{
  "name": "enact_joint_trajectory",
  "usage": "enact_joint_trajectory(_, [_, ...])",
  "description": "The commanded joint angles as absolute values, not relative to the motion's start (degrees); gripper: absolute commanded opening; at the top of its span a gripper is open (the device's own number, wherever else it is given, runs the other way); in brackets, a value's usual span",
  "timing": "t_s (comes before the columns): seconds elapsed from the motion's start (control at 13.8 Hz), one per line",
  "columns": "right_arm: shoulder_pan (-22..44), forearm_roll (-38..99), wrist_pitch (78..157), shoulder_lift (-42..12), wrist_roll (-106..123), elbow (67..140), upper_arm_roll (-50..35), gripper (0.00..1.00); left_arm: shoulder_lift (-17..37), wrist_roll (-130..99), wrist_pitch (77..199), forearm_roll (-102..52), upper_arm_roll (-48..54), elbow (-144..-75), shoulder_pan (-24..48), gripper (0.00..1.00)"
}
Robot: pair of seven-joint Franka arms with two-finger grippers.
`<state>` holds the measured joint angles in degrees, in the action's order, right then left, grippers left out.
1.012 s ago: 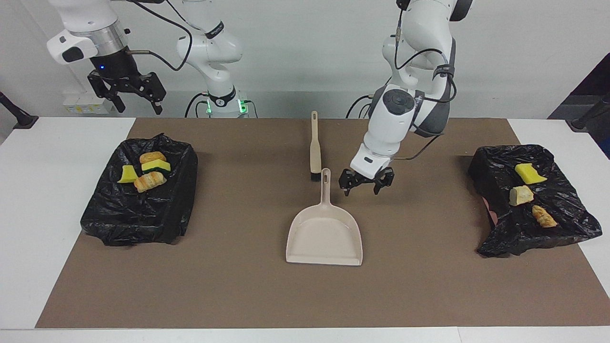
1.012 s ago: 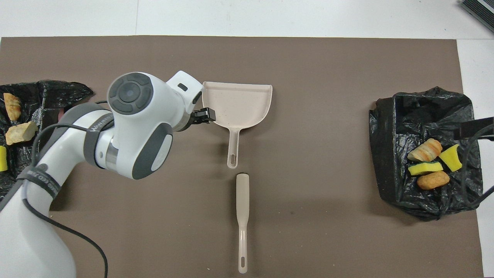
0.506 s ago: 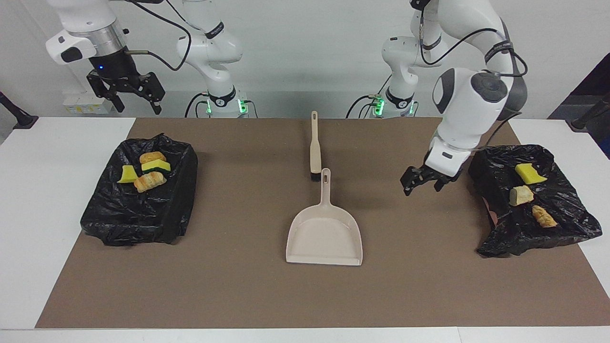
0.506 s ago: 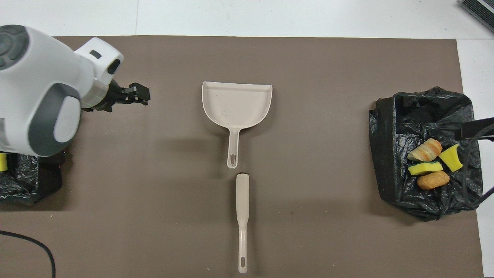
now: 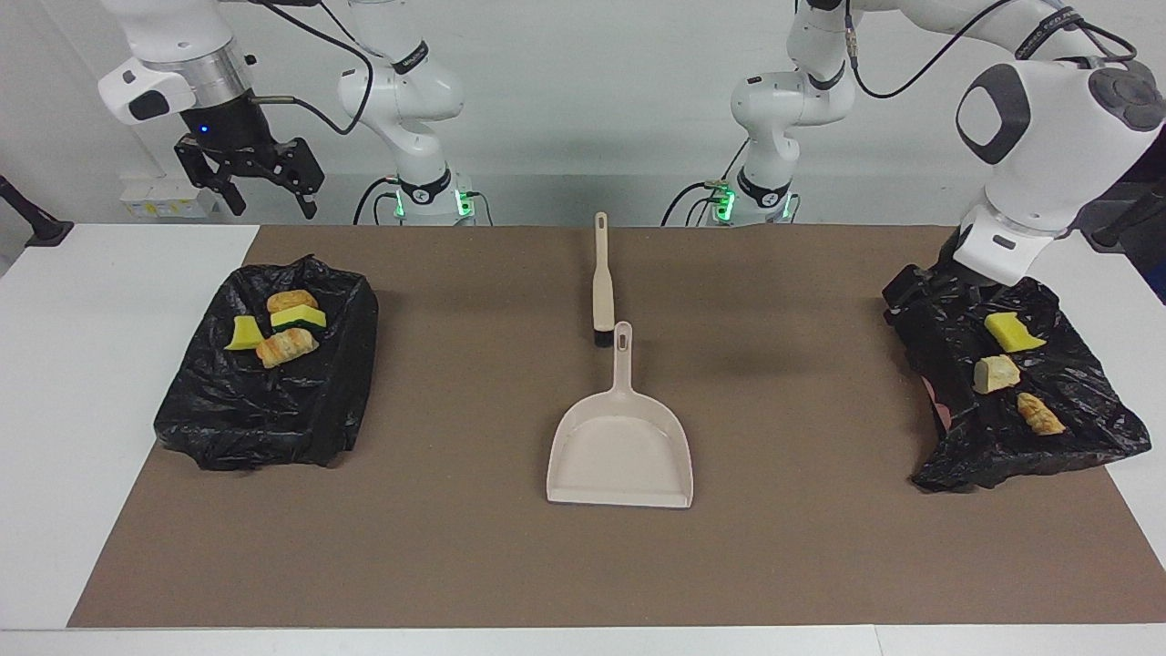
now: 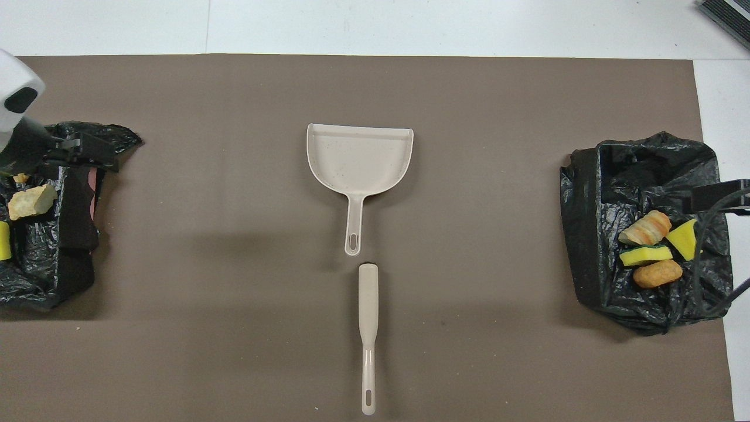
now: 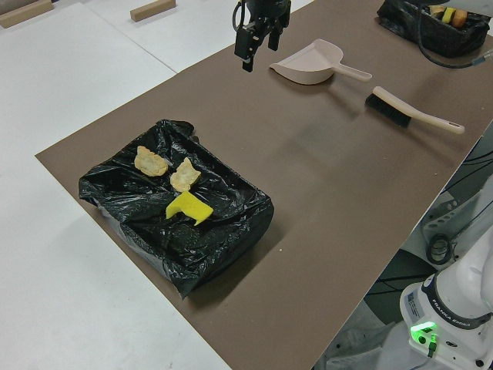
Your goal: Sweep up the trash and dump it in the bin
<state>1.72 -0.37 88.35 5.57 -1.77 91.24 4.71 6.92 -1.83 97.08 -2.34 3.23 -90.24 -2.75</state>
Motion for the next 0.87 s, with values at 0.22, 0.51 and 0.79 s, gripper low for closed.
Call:
enact_joint_trajectory(0.22, [1.7, -0.1, 87.8, 6.1, -0.4, 91.8, 6.0, 1.00, 3.1, 0.7, 90.3, -0.5, 3.8, -89.7, -3.4, 1.00])
enact_joint_trajectory(0.51, [4.7, -0.1, 87.6, 6.0, 0.1, 91.6, 10.0, 1.00, 0.5, 1.9, 88.2, -0.8, 4.3, -89.9, -3.3, 1.00])
enact_joint_trajectory(0.79, [2.9, -0.4, 87.4, 6.3, -0.4, 91.8, 6.2, 1.00, -0.7, 1.9, 88.0, -0.8, 4.4, -91.6, -2.5, 1.00])
